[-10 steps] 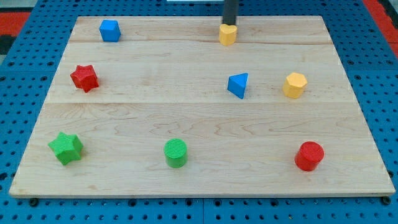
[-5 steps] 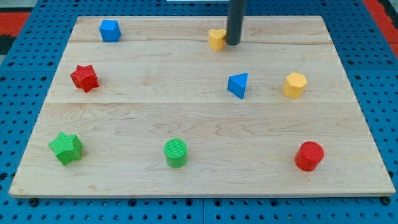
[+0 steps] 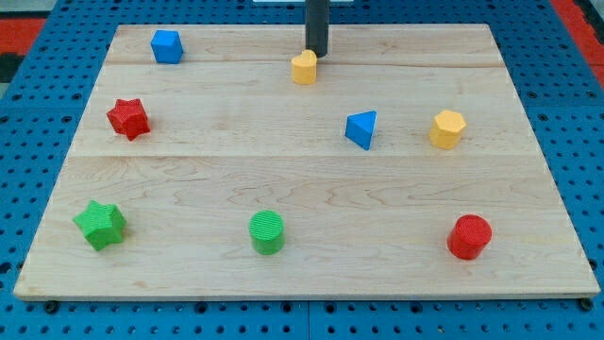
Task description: Move the yellow heart left to the blue triangle
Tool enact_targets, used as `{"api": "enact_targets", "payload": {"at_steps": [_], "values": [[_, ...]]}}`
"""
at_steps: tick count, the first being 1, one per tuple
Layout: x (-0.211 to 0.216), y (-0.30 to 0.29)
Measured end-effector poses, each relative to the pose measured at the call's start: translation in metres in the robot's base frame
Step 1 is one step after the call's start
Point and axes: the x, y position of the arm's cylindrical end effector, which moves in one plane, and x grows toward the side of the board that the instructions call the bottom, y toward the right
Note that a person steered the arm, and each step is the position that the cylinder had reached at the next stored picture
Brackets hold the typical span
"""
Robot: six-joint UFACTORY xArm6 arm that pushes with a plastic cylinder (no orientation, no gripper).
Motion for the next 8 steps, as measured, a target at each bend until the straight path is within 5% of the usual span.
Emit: {"api": "enact_targets", "payload": {"at_steps": [3, 8], "values": [[0.053, -0.042], [0.117, -0.025]]}}
